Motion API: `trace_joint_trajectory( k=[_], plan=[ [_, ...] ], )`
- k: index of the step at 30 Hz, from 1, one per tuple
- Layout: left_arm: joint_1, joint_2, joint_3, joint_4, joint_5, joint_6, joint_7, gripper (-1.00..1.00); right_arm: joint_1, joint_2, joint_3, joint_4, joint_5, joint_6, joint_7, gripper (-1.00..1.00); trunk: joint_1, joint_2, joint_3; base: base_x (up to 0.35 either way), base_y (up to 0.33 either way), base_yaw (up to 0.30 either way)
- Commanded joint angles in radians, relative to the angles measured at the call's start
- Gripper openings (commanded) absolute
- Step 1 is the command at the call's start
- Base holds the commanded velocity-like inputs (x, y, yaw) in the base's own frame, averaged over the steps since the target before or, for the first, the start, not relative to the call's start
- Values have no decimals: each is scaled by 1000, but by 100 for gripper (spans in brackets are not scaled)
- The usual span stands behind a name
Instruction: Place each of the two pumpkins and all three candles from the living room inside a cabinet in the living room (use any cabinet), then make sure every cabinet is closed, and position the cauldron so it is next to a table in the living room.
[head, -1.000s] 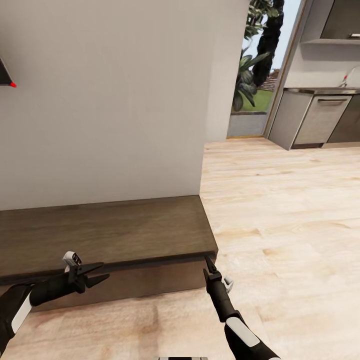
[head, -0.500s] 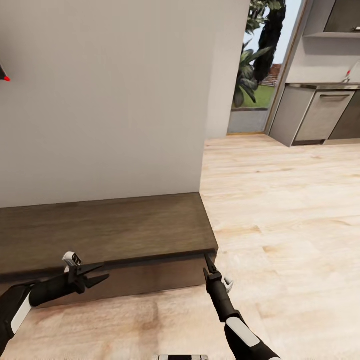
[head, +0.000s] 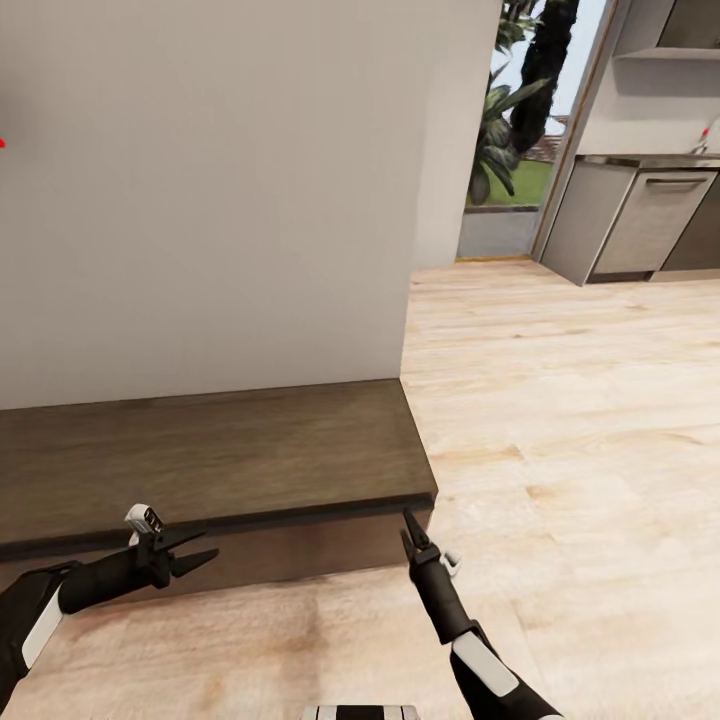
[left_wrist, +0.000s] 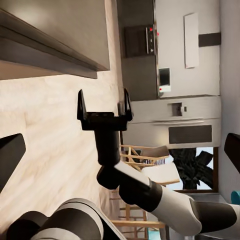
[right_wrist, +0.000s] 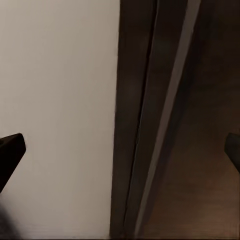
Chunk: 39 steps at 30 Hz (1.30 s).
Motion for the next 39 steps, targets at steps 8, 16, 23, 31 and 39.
trace_joint_trajectory(
  k=[8, 16, 23, 31, 39],
  plan=[
    [0, -1, 0, 1, 0, 10, -4, 100, -1, 0, 7, 2, 21, -5, 22, 100, 1, -1, -12, 0, 0, 0],
    [0, -1, 0, 1, -1, 10, -4, 100, -1, -2, 7, 2, 23, -5, 22, 100, 4, -2, -36, 0, 0, 0],
    [0, -1, 0, 3, 0, 10, -4, 100, -1, -2, 7, 2, 23, -5, 23, 100, 4, -2, -36, 0, 0, 0],
    [0, -1, 0, 3, 1, 10, -4, 100, -1, -2, 9, 0, 23, -4, 57, 100, 4, -2, -36, 0, 0, 0],
    [0, -1, 0, 3, 0, 10, -4, 100, -1, -2, 9, 0, 23, -4, 70, 100, 4, -2, -36, 0, 0, 0]
  ],
)
